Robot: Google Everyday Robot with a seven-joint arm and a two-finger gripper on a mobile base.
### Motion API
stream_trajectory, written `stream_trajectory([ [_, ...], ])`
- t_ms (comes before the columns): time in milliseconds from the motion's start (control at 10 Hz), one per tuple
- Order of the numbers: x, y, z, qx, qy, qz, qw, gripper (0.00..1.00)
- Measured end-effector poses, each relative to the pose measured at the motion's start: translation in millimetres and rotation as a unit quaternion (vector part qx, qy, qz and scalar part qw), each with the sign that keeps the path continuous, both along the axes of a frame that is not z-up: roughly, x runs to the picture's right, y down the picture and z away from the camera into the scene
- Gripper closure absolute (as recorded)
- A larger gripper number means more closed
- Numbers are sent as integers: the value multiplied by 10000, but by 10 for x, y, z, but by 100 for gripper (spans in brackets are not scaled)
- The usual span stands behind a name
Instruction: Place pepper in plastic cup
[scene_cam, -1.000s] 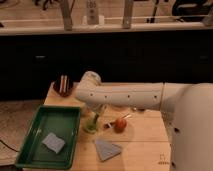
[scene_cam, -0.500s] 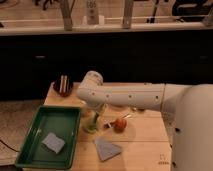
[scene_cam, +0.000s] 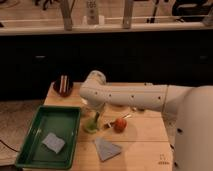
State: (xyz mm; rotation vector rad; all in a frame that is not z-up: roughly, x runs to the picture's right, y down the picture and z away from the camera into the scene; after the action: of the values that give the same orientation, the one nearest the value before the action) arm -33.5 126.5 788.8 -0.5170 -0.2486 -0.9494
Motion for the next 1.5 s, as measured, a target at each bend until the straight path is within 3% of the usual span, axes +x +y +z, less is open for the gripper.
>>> stream_trajectory([
  [1500,38,23,39,-178,-604,-208,9978,97],
])
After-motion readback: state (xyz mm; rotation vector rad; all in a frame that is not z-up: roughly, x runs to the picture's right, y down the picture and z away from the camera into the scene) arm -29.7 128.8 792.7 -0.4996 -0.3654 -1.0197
